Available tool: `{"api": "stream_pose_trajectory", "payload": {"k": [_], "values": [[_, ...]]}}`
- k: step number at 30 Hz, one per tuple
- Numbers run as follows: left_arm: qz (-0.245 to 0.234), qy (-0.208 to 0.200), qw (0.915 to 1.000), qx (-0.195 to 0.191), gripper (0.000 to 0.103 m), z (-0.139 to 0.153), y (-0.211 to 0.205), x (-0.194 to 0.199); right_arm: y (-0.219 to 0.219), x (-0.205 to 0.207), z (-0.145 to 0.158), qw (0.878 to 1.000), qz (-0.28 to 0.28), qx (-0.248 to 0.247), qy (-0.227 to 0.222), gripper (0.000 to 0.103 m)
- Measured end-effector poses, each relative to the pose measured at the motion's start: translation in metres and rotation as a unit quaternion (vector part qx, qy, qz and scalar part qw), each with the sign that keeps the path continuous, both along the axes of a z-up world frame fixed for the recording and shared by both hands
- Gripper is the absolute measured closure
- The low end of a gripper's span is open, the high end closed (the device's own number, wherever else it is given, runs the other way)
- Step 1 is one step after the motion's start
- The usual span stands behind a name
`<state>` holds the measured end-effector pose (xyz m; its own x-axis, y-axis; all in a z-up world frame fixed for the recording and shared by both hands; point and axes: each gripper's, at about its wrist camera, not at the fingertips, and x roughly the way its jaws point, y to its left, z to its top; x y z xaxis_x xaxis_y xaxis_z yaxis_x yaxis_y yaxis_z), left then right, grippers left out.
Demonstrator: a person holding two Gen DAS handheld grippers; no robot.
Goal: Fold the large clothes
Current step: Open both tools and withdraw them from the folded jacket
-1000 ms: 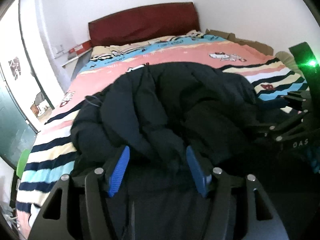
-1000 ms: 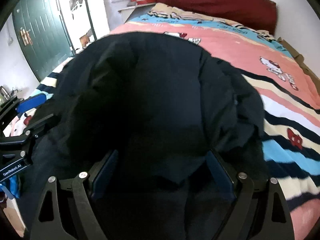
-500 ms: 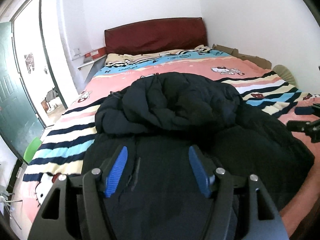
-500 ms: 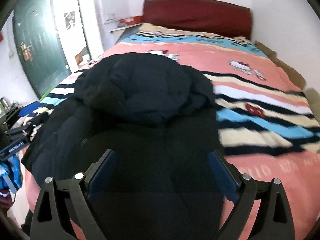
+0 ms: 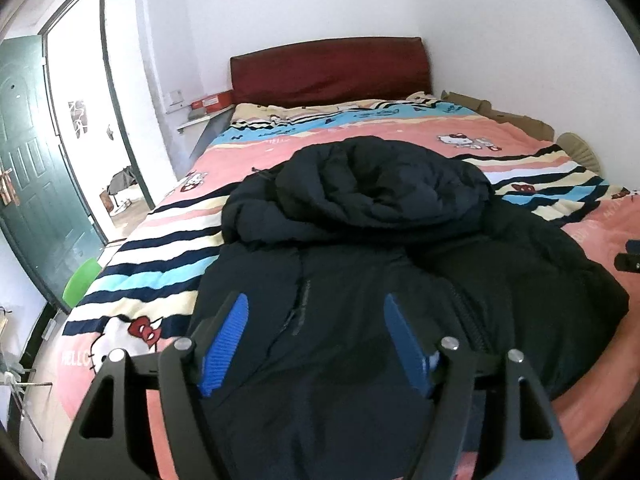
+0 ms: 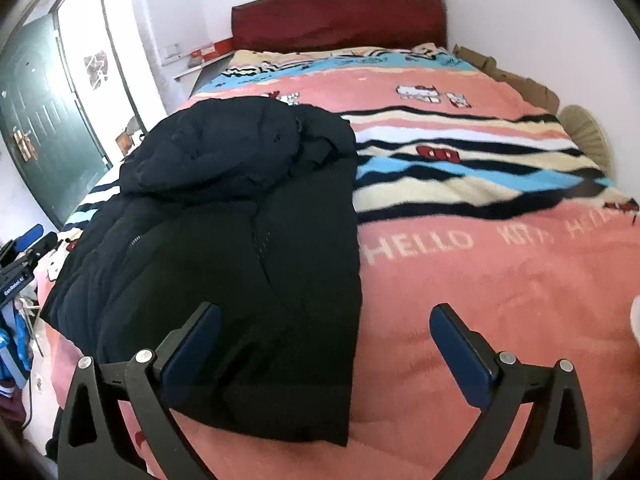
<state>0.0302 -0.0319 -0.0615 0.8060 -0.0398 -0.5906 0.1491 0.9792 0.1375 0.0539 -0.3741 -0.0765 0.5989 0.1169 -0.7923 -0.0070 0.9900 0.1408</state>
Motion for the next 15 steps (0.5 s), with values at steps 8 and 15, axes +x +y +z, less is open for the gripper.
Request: {"api": "stream_pose_trajectory", "payload": {"k": [8, 15], "values": [[0.013, 0.008, 0.9999, -0.004, 0.033, -0.011, 0.017, -0.001, -0.005, 0.000, -0.013, 1.000, -0.006, 0.020, 0.017, 0.001], [0.045, 0.040, 0.9979, -0.024, 0.033, -0.035, 0.052, 0.003, -0.007, 0.003, -0.035, 0.998, -0.010, 0.028, 0.051, 0.001]]}}
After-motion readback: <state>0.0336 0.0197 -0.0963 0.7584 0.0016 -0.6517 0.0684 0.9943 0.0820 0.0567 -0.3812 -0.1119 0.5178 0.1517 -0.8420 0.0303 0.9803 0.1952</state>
